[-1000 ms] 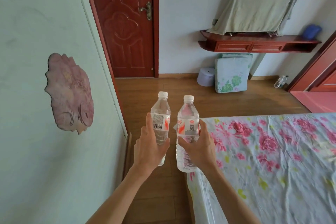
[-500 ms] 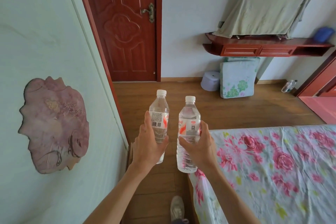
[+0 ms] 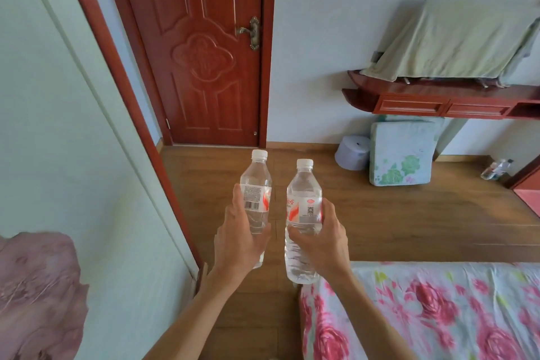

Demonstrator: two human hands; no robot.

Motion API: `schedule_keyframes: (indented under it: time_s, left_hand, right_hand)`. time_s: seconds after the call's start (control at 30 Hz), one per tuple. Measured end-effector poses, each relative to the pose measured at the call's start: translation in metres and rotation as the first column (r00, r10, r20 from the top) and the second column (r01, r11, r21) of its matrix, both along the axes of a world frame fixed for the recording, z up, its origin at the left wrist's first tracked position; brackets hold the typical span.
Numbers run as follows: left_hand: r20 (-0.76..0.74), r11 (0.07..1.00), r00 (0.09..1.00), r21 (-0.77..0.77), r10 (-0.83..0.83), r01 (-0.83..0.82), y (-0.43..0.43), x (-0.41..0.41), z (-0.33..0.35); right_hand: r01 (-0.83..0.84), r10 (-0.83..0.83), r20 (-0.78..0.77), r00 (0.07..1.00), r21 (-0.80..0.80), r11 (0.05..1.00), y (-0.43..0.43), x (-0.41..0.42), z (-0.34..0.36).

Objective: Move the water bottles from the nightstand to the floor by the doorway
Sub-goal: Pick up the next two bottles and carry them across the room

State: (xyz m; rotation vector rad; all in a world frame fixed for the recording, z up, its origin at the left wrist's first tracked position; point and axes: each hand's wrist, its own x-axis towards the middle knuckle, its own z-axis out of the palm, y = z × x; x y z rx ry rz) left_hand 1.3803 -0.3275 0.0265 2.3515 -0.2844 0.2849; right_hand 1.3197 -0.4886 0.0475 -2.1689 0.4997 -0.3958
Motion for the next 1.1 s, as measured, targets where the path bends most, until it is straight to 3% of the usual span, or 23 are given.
schedule_keyframes:
  time_s: [0.23,0.73,1.1]
  left_hand:
    - [-0.010,0.999,1.000,0.034,-0.020,0.020,-0.052,0.079,0.007]
    - [0.001,0.997,0.998,0.024,-0.068,0.068,-0.099,0.216,0.013]
    - [-0.004,0.974,0.974,-0.006,-0.226,0.226,-0.124,0.369,0.017]
  right_hand:
    - [-0.007,0.007,0.013,1.000,-0.028,1.000,-0.053,0.076,0.004]
    - [0.088,-0.087,-0.011,0.996,0.072,0.994,-0.100,0.200,-0.002]
    - [0.228,-0.226,-0.028,0.974,0.102,0.968,-0.109,0.345,0.008]
